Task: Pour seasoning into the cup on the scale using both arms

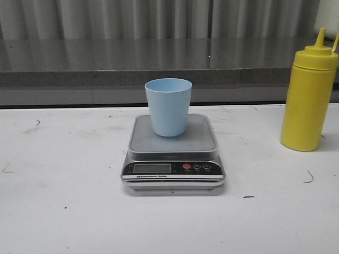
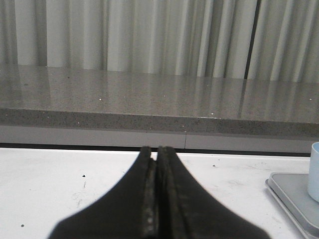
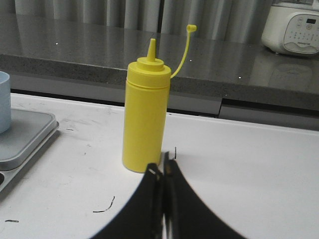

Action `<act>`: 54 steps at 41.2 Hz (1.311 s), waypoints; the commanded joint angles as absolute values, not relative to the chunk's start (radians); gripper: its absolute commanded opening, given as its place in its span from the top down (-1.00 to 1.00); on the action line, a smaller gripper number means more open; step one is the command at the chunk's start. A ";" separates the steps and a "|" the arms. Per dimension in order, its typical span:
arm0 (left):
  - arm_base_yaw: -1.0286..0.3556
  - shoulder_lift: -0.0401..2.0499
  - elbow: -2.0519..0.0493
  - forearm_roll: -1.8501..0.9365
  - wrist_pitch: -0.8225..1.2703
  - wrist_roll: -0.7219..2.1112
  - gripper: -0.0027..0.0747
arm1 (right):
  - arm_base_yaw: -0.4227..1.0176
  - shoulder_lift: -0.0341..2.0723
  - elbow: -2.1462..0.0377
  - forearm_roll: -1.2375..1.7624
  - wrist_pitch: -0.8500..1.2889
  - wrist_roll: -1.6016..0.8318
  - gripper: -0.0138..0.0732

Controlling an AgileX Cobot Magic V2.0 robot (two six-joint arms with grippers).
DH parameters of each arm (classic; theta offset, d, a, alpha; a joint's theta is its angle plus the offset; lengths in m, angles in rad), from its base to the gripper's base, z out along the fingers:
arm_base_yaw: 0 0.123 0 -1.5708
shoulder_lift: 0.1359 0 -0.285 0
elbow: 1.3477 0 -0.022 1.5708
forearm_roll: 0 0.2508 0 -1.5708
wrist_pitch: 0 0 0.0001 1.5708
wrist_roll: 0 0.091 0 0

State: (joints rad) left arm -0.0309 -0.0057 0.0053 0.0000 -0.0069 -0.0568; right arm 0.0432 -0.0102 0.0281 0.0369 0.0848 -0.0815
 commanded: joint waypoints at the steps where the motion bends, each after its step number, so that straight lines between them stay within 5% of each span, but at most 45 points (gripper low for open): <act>1: -0.032 -0.020 0.029 -0.006 -0.092 -0.059 0.98 | 0.037 -0.027 0.021 0.042 -0.007 -0.090 0.96; 54: -0.032 -0.020 0.029 -0.006 -0.092 -0.059 0.98 | 0.037 -0.027 0.021 0.124 -0.007 -0.089 0.96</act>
State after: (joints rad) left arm -0.0309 -0.0057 0.0053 0.0000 -0.0069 -0.0568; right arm 0.0432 -0.0102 0.0281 0.1212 0.0848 -0.0815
